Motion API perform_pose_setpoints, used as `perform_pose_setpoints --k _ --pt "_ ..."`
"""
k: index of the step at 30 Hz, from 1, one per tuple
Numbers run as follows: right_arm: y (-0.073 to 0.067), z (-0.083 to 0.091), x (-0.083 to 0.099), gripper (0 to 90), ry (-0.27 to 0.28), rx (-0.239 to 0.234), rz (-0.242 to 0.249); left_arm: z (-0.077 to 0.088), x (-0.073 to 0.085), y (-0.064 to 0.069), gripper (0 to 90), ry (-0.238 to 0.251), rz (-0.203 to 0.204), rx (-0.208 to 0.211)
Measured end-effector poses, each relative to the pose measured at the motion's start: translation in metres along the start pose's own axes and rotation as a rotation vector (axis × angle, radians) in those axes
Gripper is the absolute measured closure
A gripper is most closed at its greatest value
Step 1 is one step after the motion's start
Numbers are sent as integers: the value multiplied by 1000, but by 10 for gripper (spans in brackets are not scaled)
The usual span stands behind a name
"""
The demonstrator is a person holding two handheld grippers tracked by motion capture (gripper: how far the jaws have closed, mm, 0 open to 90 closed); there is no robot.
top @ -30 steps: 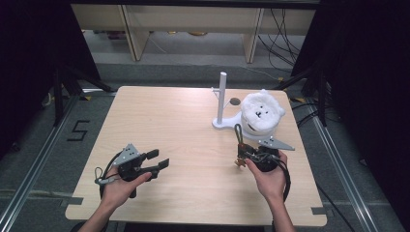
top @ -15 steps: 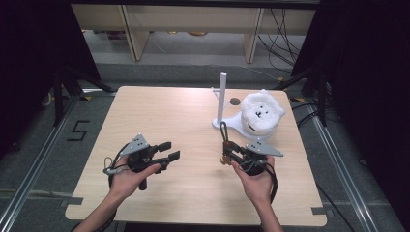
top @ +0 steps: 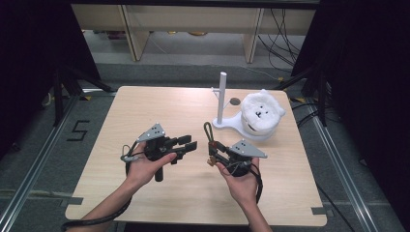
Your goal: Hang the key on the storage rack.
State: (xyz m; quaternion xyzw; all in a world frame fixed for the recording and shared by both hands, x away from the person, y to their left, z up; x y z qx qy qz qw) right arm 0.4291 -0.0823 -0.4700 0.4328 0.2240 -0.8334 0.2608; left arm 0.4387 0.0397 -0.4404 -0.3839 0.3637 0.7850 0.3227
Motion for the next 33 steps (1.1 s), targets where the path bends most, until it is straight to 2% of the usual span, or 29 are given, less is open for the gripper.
perform_pose_setpoints --k 1,2,3,6,7,9,10,12,16,19,21,23,25,26,28,29,33 --pt "0 0 0 691 -5 7 -7 -2 -1 0 602 -2 5 3" --pt "-3 -2 -1 691 2 -5 -5 -4 -2 0 615 0 12 11" --pt "-3 -2 -1 691 -3 6 5 -6 -2 1 625 -4 17 18" --pt "-6 -5 -1 691 0 -6 17 -12 -4 1 648 -6 35 37" --pt "-7 -4 0 691 -14 -3 -4 -13 -5 2 655 -3 37 43" --pt "-7 -6 -1 691 3 -7 19 -14 -7 2 674 -7 43 51" --pt "-7 -6 0 691 -5 -9 2 -15 -7 3 684 -7 46 56" --pt "-9 -6 1 691 -4 -15 4 -17 -9 4 708 -6 53 70" --pt "-9 -6 1 691 -6 -6 17 -19 -11 3 745 -5 61 76" --pt "-10 -6 2 691 -16 -10 -5 -20 -13 4 765 11 65 84" --pt "-10 -6 2 691 -18 -4 11 -20 -15 5 766 13 67 82" --pt "-11 -7 1 691 -8 -15 11 -20 -15 5 767 14 63 83" --pt "-10 -6 1 691 -10 -3 28 -21 -15 5 780 10 51 73" --pt "-11 -7 0 691 -3 -15 16 -21 -15 4 794 9 48 70" --pt "-10 -6 1 691 -9 -7 16 -21 -15 4 822 12 46 67" --pt "-10 -6 0 691 6 -2 20 -20 -15 4 828 15 42 67" --pt "-12 -6 -1 691 7 -6 17 -20 -16 5 834 12 32 63"
Point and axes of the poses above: each handheld gripper's, and its own axes: z roughly backward along the jaws, x roughly out of its underside, y roughly to its right, the point moved 9 cm from there along -z, roughly forward along the jaws, and after that the axes turned 15 degrees about -y, right-handed, at the moved point
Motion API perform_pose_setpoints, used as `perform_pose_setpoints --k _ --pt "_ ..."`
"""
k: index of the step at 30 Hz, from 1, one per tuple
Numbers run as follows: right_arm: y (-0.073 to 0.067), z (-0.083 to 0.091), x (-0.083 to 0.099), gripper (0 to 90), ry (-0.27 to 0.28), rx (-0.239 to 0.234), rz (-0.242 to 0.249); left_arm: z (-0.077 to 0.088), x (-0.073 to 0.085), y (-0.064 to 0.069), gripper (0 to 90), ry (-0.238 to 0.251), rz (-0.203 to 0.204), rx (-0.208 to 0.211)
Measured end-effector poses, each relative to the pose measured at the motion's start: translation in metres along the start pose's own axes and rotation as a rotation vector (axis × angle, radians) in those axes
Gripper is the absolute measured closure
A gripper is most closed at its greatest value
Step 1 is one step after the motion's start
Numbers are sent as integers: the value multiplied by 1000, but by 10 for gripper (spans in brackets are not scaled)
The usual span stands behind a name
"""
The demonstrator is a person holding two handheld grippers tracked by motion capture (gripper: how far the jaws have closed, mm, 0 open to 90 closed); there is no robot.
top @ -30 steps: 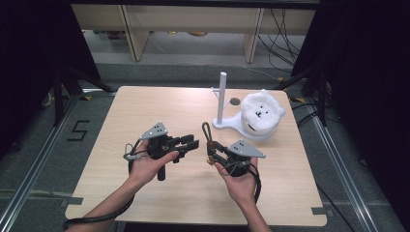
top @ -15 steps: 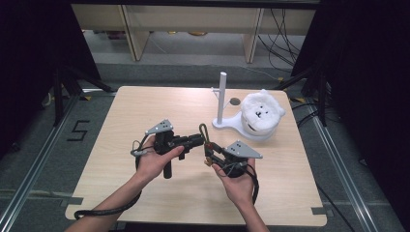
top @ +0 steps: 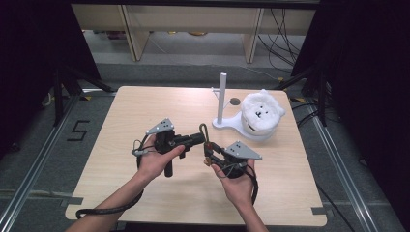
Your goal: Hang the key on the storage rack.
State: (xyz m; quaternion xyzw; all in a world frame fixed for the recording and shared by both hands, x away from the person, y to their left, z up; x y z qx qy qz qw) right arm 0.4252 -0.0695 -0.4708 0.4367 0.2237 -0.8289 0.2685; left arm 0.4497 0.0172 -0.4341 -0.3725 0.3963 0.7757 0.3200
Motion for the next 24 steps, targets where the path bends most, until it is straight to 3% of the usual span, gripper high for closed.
perform_pose_setpoints --k 7,9,15,22,24 --pt "0 1 -2 692 12 15 5 -1 -3 1 832 14 -29 -14" --pt "-1 2 -2 692 12 13 -13 -2 -4 1 820 15 -30 -16" --pt "0 1 -2 692 8 22 0 -3 -4 1 821 18 -30 -15" --pt "0 0 -3 678 16 17 -1 -3 -4 2 839 12 -66 -32" --pt "-1 0 -3 635 18 9 -3 -3 -5 0 840 8 -84 -55"
Point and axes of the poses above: each handheld gripper's, and its own axes: z roughly backward along the jaws, x roughly out of its underside, y roughly to its right, the point moved 9 cm from there along -z, roughly forward along the jaws, and after that the axes turned 15 degrees about -y, right-handed, at the moved point
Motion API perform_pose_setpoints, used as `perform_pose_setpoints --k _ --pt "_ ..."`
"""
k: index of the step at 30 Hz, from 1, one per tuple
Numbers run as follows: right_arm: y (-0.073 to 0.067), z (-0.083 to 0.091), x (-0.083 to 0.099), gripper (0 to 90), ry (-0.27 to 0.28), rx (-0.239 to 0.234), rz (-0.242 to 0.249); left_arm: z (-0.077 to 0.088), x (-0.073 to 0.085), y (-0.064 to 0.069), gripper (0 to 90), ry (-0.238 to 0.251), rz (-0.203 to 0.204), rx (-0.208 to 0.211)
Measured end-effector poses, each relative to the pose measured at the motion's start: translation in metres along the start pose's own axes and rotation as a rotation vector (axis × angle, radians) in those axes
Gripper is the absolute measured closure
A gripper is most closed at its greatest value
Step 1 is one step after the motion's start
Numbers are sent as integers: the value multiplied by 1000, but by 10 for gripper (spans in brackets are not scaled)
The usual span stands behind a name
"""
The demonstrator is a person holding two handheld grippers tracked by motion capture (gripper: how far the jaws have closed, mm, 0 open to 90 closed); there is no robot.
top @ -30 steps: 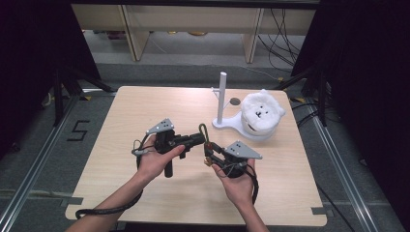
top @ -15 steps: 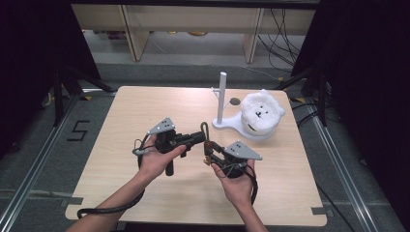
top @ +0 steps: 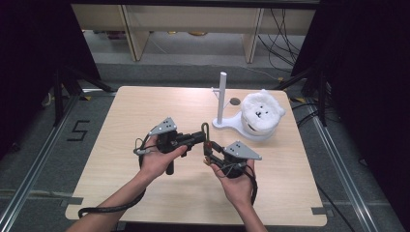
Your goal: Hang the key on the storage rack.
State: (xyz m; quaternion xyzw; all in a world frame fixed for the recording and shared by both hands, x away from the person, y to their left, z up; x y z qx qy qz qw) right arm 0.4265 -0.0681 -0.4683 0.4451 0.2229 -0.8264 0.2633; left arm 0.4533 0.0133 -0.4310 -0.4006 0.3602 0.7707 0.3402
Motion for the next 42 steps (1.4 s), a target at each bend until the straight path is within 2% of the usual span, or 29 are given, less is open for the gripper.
perform_pose_setpoints --k 2,3,4,6,7,8,9,10,11,12,13,16,18,20,21,24,25,29,30,31,32,33,35,36,41,42 --pt "1 1 1 606 -9 13 -19 0 0 -2 840 0 -4 -14" --pt "1 2 0 588 -2 14 -2 1 -1 -6 840 1 -3 -27" --pt "5 4 0 570 -3 42 13 1 -2 -9 840 2 -4 -39" --pt "9 8 2 561 1 42 2 2 -3 -16 840 3 -13 -77" --pt "10 10 4 561 -7 43 -18 2 -4 -19 840 10 -12 -83" --pt "10 10 4 561 -7 43 -18 2 -4 -19 840 10 -12 -83" --pt "14 11 5 560 -5 57 2 3 -5 -23 840 13 -17 -98" --pt "17 14 8 559 -18 61 -21 4 -6 -26 840 12 -21 -114" --pt "21 15 9 559 -17 78 4 5 -7 -28 840 13 -22 -127" --pt "27 19 14 559 -33 92 -14 6 -9 -32 840 21 -28 -145" --pt "30 20 15 558 -26 102 9 7 -11 -35 840 21 -29 -162" --pt "38 27 26 556 -59 128 -20 8 -15 -41 840 24 -45 -202" --pt "42 31 32 559 -67 126 -38 7 -19 -45 840 25 -45 -221" --pt "46 32 34 561 -56 138 -22 6 -20 -47 840 25 -47 -232" --pt "50 38 44 562 -84 159 -46 3 -23 -52 840 25 -42 -251" --pt "55 40 48 563 -74 165 -39 -1 -26 -57 840 23 -40 -267" --pt "59 43 54 563 -87 173 -38 -5 -29 -61 840 18 -37 -283" --pt "65 50 62 566 -92 188 -68 -12 -35 -65 839 17 -35 -302" --pt "66 49 61 566 -81 185 -49 -13 -37 -66 839 18 -37 -306" --pt "66 51 62 566 -78 190 -75 -16 -40 -68 839 18 -34 -314" --pt "69 52 63 566 -80 191 -60 -16 -40 -68 839 18 -34 -314" --pt "69 54 65 566 -91 203 -79 -20 -44 -70 839 15 -37 -327" --pt "69 54 68 566 -97 192 -82 -22 -48 -72 839 16 -42 -339" --pt "70 52 68 567 -84 184 -68 -23 -50 -73 839 17 -42 -345" --pt "71 53 74 567 -97 199 -96 -30 -60 -79 839 16 -41 -368" --pt "72 53 74 568 -96 203 -85 -31 -62 -80 839 14 -42 -372"
Point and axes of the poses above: each handheld gripper's, and its own axes: z roughly backward along the jaws, x roughly out of its underside, y roughly to its right, the point moved 9 cm from there along -z, roughly forward along the jaws, and after that the axes turned 15 degrees about -y, right-handed, at the moved point
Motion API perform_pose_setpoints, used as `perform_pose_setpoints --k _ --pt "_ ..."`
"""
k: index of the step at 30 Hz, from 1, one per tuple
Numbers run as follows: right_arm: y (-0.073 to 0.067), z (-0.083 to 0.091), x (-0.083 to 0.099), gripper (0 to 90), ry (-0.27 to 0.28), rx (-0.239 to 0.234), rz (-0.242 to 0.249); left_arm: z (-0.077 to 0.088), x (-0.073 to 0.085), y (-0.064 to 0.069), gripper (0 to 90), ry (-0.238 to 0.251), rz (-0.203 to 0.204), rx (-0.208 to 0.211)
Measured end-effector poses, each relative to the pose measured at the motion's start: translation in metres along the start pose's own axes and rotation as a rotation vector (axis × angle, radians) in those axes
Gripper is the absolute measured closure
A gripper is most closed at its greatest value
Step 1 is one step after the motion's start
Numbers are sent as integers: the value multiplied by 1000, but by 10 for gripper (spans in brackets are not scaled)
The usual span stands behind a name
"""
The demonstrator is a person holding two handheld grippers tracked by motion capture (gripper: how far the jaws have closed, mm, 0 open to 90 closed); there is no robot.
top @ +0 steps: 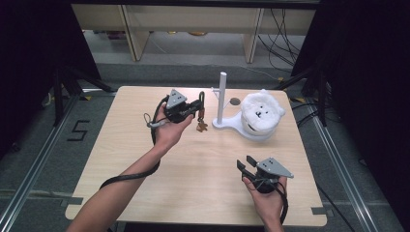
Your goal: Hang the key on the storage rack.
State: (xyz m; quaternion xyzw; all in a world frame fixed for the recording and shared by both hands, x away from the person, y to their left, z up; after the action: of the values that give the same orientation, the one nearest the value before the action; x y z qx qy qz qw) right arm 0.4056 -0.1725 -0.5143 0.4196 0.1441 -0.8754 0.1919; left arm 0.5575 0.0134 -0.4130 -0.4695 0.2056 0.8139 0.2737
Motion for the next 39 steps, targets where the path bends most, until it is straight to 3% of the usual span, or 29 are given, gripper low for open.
perform_pose_setpoints --k 1,3,6,10,11,21,25,26,32,33,39 --pt "-1 1 1 568 -6 -3 -13 -2 -2 -1 839 -3 -6 -6" --pt "1 0 -1 568 2 0 30 -6 -5 -1 839 -1 -2 -11" --pt "-1 0 0 568 -8 -14 0 -11 -9 -1 838 -4 -6 -21" --pt "-1 -2 0 568 8 -21 13 -17 -12 0 838 -10 -12 -29" --pt "-3 -3 0 568 2 -38 -7 -20 -13 1 838 -12 -15 -32" --pt "1 -2 1 570 -3 -25 -16 -29 -17 4 837 -27 -27 -55" --pt "0 -3 3 571 -7 -32 -41 -31 -19 6 836 -28 -40 -66" --pt "-1 -2 5 572 -29 -30 -63 -31 -20 8 836 -30 -52 -73" --pt "2 -4 3 572 -4 -31 -27 -33 -20 12 834 -32 -66 -80" --pt "1 -3 4 571 -11 -32 -49 -33 -20 13 834 -34 -73 -82" --pt "3 -4 3 571 -2 -29 -37 -37 -21 18 838 -40 -96 -82"
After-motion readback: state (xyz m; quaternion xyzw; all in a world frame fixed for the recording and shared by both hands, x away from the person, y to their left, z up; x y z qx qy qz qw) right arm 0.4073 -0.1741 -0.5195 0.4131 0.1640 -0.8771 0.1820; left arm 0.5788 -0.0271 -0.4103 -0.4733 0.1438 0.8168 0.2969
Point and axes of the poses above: each handheld gripper's, and its own axes: z roughly backward along the jaws, x roughly out of its underside, y roughly to its right, the point moved 9 cm from there along -z, roughly forward along the jaws, and after that the axes turned 15 degrees about -y, right-handed, at the moved point
